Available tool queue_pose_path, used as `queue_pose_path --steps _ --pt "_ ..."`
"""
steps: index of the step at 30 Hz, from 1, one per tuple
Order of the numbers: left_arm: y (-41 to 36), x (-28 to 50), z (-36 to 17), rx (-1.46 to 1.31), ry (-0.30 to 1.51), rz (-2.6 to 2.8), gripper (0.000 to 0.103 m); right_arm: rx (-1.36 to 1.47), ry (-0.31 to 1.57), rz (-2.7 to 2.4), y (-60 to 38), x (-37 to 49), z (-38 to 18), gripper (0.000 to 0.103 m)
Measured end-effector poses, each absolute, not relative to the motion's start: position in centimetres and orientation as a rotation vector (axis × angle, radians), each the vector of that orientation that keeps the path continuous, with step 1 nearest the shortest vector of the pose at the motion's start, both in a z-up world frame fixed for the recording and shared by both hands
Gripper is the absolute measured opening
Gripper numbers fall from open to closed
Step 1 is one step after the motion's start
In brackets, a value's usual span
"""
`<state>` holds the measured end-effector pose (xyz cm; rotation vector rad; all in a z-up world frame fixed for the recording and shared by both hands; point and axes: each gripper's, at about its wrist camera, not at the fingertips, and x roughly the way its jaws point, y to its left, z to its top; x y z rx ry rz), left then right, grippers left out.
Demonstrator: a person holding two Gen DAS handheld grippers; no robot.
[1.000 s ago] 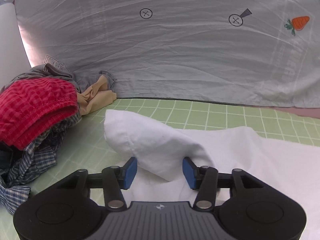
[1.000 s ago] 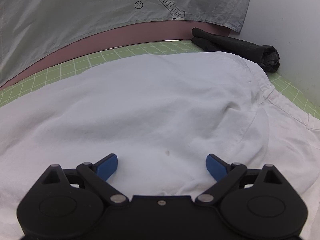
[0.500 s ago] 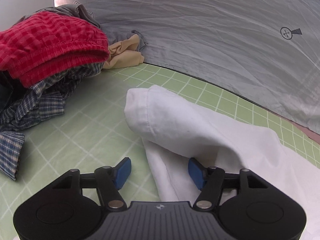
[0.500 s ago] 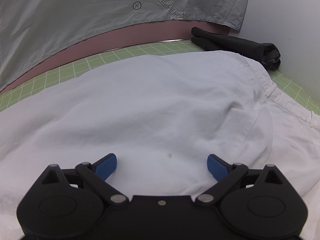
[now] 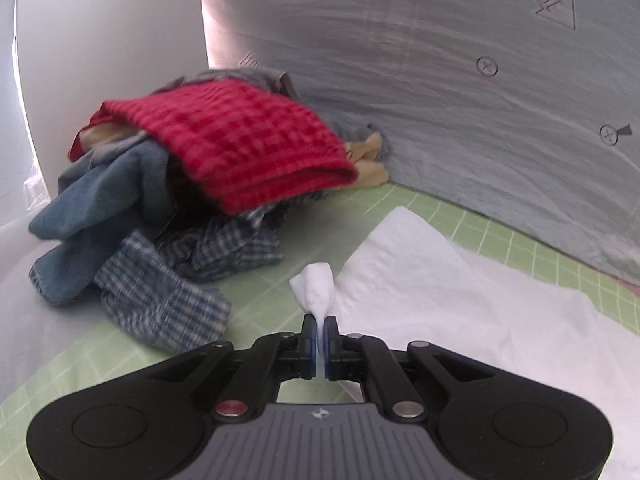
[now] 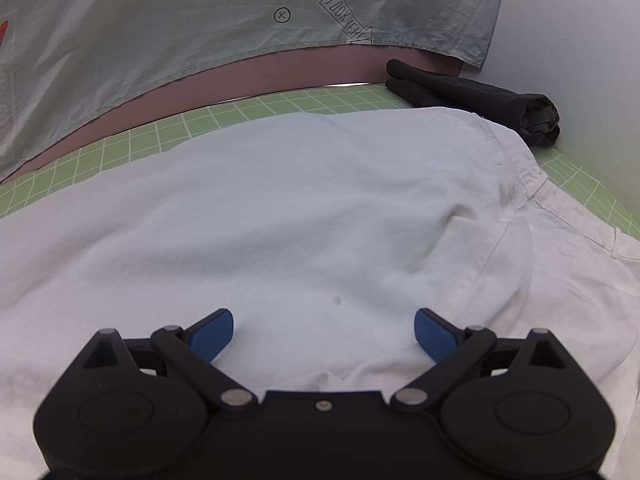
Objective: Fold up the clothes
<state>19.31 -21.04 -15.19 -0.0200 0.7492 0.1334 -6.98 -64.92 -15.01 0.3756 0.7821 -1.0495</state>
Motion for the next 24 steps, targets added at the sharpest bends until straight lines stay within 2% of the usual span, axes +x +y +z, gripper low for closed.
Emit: queue_pose_path --steps 4,9,11,13,15,20,24 --pt "-18.5 16.4 -16.7 -0.030 0.816 0.114 0.013 0.382 0.761 -1.030 -63.8 -8.1 -14.2 0.098" --pt "-17.5 13.5 -16.0 -0.046 0.827 0.093 0.013 0.368 0.730 -1.016 -62.3 -10.3 -12.6 0.098" --pt "-17.8 12.6 -15.5 -0.043 0.823 0.066 0.022 0.374 0.727 -1.016 -61.8 -11.8 -12.1 0.098" --pt "-18.4 11.6 -15.0 -0.027 0.818 0.036 0.042 0.378 0.723 -1.018 -61.4 -13.3 -11.8 0.098" --pt "-19.4 10.6 -14.7 -0.024 0.825 0.009 0.052 0.377 0.722 -1.017 -61.1 -14.8 -11.5 0.098" --pt "-24.2 6.7 -15.1 0.002 0.884 -0.086 0.064 0.368 0.722 -0.996 -63.0 -17.2 -11.6 0.098" --pt "-29.2 3.0 -15.9 0.032 0.910 -0.132 0.085 0.374 0.697 -0.984 -66.7 -18.4 -11.1 0.098"
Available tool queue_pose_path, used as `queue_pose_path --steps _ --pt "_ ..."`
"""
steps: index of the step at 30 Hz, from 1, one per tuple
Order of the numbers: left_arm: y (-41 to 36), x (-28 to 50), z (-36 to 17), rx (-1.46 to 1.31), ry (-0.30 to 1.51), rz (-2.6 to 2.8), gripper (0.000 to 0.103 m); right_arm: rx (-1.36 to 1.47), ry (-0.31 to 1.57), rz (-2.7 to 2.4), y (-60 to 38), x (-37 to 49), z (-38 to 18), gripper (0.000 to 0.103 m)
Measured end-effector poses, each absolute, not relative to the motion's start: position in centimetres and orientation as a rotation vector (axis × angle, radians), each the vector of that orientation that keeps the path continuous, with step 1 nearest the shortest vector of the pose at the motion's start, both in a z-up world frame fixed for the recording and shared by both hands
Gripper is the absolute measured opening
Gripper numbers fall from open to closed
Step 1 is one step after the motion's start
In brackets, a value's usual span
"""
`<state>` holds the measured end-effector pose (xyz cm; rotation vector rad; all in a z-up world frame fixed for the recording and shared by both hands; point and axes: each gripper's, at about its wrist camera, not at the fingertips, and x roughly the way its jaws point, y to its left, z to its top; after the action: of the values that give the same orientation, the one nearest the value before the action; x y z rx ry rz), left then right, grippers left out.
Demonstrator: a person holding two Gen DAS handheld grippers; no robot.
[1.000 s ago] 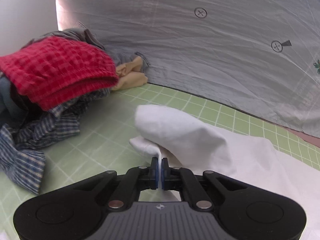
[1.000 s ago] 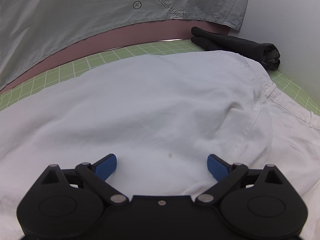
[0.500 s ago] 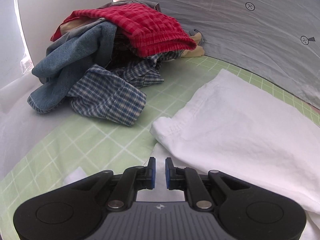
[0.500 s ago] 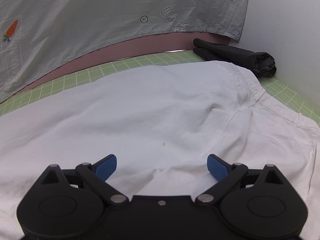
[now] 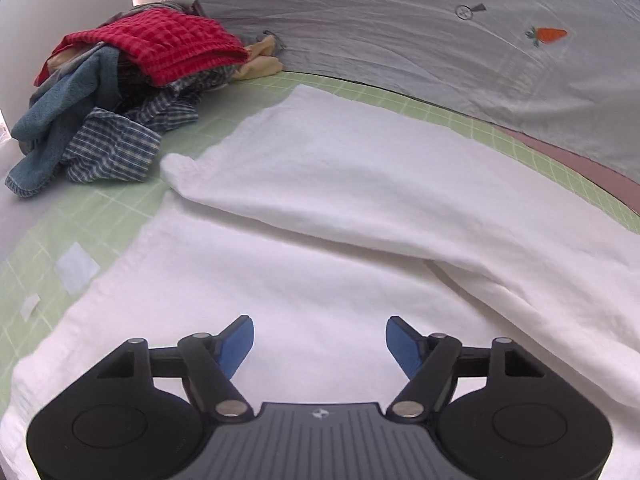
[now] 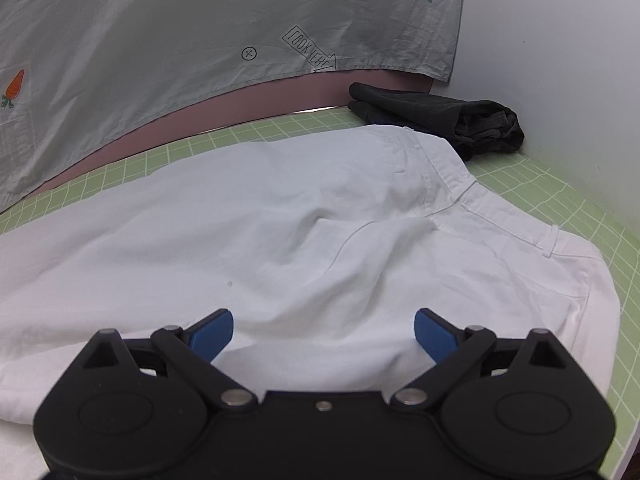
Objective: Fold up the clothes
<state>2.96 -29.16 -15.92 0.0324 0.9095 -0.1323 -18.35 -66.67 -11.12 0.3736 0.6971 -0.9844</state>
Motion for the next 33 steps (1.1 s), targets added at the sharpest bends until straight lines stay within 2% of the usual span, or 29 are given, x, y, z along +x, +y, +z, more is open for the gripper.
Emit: queue_pose_path --steps 3,8,10,19,21,24,25,33 --pt "-32.9 0.5 -16.7 0.062 0.921 -0.119 0.093 0.365 0.680 -0.951 -70.5 -18.5 -10.7 0.098" --pt "-37.7 -1.6 -18.3 0.099 0.951 -0.041 0.096 0.306 0.648 -0.865 -78.6 -19.0 -10.4 0.098" --pt "-38.5 -1.8 -18.6 0.083 0.938 0.019 0.103 0.292 0.651 -0.823 -82.1 -18.8 -10.8 0.098" --pt "-39.2 -1.1 -18.8 -0.025 0.943 0.151 0.103 0.374 0.671 -0.683 -94.2 -15.7 -14.6 0.098" --pt "-39.2 -0.9 -18.7 -0.043 0.956 0.166 0.103 0.367 0.712 -0.671 -94.7 -14.4 -15.4 0.094" --pt "-39.4 -0.9 -18.8 -0.058 0.956 0.180 0.103 0.264 0.746 -0.666 -94.2 -12.9 -16.1 0.080" --pt "-39.4 -0.9 -18.9 -0.060 0.952 0.182 0.103 0.260 0.739 -0.667 -94.4 -12.7 -16.2 0.079" --pt "-39.5 -1.3 -19.1 -0.058 0.930 0.183 0.103 0.225 0.699 -0.711 -96.2 -10.3 -16.7 0.078"
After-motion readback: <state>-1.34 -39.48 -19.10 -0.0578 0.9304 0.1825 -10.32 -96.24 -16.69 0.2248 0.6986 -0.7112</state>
